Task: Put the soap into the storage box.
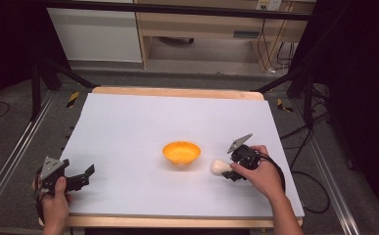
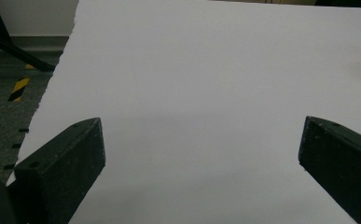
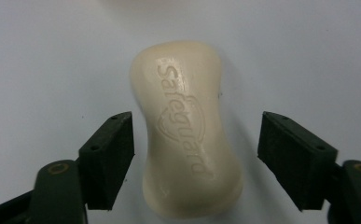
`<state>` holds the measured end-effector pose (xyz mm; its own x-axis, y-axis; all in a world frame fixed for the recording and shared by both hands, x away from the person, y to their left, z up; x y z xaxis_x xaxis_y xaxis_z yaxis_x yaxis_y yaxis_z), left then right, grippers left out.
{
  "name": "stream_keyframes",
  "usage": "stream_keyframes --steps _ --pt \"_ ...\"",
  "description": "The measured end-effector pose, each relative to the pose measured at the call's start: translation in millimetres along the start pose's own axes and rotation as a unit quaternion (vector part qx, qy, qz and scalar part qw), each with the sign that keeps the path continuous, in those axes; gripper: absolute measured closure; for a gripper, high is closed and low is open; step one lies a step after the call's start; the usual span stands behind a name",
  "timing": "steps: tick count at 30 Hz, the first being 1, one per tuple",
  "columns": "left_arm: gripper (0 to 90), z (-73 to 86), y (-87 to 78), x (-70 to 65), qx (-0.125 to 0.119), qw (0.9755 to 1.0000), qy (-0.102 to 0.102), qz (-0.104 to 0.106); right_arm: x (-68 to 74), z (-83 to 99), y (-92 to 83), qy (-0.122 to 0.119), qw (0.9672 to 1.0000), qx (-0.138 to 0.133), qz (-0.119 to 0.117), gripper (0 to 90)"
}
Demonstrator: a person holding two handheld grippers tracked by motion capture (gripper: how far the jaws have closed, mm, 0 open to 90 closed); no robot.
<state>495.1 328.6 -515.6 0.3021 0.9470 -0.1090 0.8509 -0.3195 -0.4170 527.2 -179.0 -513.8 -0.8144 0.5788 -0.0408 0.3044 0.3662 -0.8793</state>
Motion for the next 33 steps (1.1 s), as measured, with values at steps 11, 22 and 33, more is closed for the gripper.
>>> stream_keyframes --steps 11,22,33 --pt "0.0 0.0 0.0 0.0 0.0 1.0 0.0 0.0 8.0 -6.5 14.6 -0.012 0.9995 0.023 -0.021 41.5" --pt "0.0 0.2 0.2 0.0 0.001 1.0 -0.001 0.001 7.1 -5.2 18.9 -0.029 0.9991 0.029 -0.011 48.0" --pt "0.1 0.3 0.1 0.6 0.002 1.0 -0.002 0.001 6.3 -3.3 19.0 -0.034 0.9991 0.016 -0.017 49.0"
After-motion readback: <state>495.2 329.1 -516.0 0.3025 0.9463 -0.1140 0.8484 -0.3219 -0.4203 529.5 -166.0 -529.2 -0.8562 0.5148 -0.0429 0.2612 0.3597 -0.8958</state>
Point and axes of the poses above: each handheld gripper's, and its own axes: y roughly forward along the jaws, z roughly out of its underside, x roughly to its left, the point moved 8 cm from there along y, roughly forward along the jaws, and after that the axes turned 3 degrees about z, right-handed, at the moved point
